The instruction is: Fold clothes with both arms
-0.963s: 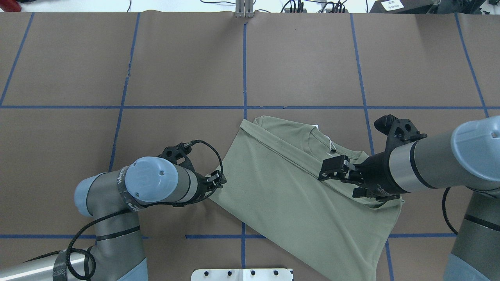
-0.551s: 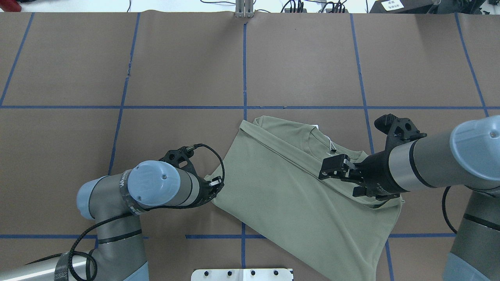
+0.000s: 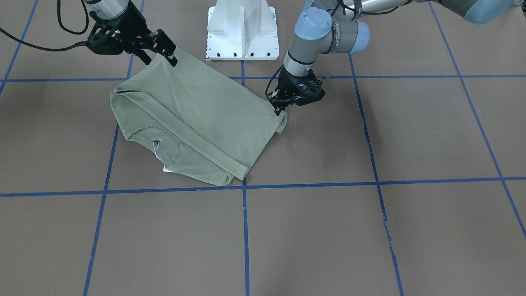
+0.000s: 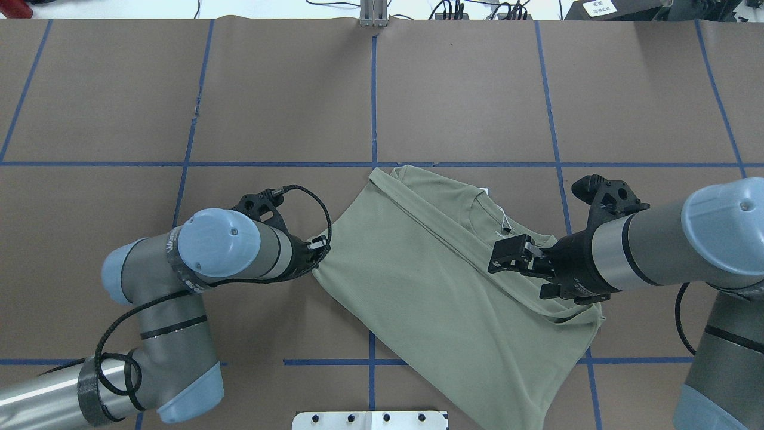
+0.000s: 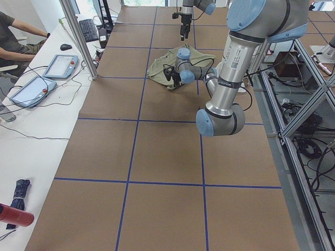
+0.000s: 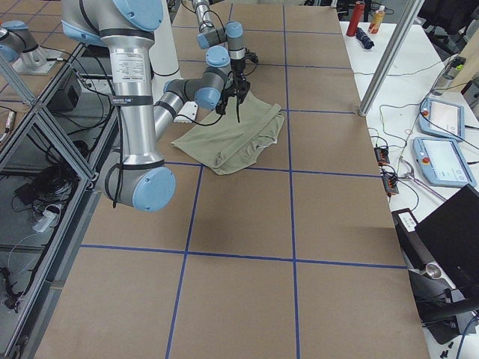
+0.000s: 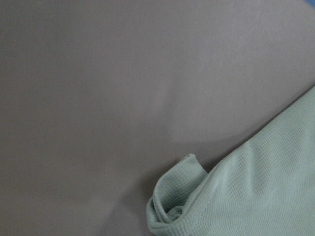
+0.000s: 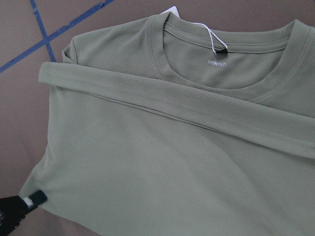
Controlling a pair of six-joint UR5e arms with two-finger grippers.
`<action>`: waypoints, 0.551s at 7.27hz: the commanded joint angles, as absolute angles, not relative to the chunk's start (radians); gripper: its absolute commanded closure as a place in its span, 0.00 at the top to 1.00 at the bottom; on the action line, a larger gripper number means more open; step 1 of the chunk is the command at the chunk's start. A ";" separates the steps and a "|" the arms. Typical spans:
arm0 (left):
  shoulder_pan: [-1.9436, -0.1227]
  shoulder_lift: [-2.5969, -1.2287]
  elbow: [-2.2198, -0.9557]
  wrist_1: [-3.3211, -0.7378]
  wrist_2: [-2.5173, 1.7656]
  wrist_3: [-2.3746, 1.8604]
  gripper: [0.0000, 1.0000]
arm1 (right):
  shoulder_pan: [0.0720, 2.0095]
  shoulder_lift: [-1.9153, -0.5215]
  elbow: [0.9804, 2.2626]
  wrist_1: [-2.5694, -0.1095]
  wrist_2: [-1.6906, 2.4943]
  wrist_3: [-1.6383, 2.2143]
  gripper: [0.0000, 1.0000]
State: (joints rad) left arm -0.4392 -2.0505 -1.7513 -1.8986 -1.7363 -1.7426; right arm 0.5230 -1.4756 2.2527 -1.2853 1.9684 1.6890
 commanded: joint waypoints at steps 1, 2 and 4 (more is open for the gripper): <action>-0.559 -2.062 -1.677 -1.907 -1.736 -1.608 0.00 | 0.523 -1.474 2.250 -1.282 1.963 1.689 1.00; -0.610 -2.063 -1.646 -1.913 -1.736 -1.550 0.00 | 0.525 -1.473 2.250 -1.282 1.963 1.689 1.00; -0.669 -2.176 -1.486 -1.994 -1.692 -1.491 0.00 | 0.531 -1.463 2.250 -1.281 1.963 1.689 1.00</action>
